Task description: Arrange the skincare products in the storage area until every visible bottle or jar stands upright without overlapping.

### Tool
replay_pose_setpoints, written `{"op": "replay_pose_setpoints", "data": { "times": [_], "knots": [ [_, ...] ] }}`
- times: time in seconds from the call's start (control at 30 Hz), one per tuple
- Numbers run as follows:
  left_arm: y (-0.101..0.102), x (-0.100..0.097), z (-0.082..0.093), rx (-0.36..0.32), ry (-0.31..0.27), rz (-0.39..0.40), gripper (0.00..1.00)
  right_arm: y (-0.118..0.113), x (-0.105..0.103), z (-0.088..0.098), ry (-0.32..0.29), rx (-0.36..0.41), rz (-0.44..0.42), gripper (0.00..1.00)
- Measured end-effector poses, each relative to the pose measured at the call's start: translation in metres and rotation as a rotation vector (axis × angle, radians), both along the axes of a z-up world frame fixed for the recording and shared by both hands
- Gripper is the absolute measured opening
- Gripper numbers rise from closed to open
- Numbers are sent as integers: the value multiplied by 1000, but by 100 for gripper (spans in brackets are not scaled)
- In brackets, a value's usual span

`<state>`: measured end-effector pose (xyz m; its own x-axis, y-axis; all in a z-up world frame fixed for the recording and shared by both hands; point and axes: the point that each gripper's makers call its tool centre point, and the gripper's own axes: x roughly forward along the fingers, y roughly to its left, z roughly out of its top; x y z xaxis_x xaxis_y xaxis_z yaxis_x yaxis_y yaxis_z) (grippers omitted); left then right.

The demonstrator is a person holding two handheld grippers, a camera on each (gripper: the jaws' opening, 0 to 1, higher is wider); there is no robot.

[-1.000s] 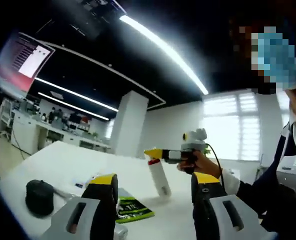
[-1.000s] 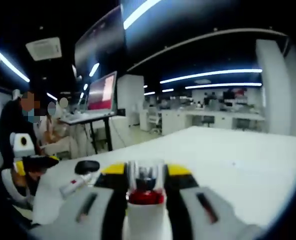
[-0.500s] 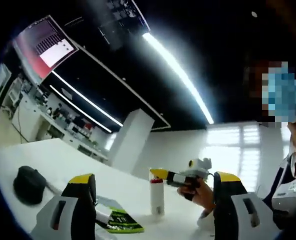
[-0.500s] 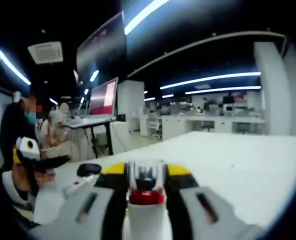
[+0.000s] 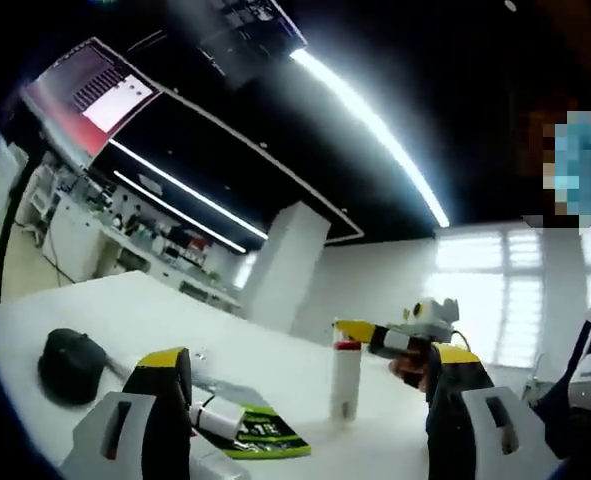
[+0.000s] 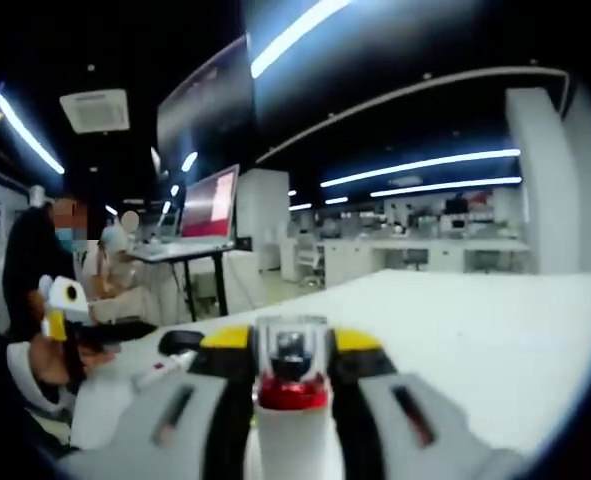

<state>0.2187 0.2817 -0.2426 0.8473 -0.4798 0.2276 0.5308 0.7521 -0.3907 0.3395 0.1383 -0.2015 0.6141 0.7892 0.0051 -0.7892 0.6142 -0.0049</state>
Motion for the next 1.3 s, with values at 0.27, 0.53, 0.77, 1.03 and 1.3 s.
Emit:
{"op": "replay_pose_setpoints", "data": {
  "times": [0.27, 0.53, 0.77, 1.03, 1.3],
  "knots": [
    [-32, 6, -6, 138, 2, -76, 99, -3, -3, 2, -16, 19, 4, 27],
    [-55, 14, -18, 180, 35, -104, 95, -7, -3, 3, -29, 23, 3, 27],
    [-85, 24, -21, 204, 51, -148, 92, -13, -8, 3, -45, 40, 4, 27],
    [-121, 35, -28, 265, 49, -241, 84, -16, -11, 4, -44, 53, 11, 27],
    [-135, 48, -23, 188, 63, -296, 74, -20, -15, 4, -48, 64, 32, 27]
  ]
}}
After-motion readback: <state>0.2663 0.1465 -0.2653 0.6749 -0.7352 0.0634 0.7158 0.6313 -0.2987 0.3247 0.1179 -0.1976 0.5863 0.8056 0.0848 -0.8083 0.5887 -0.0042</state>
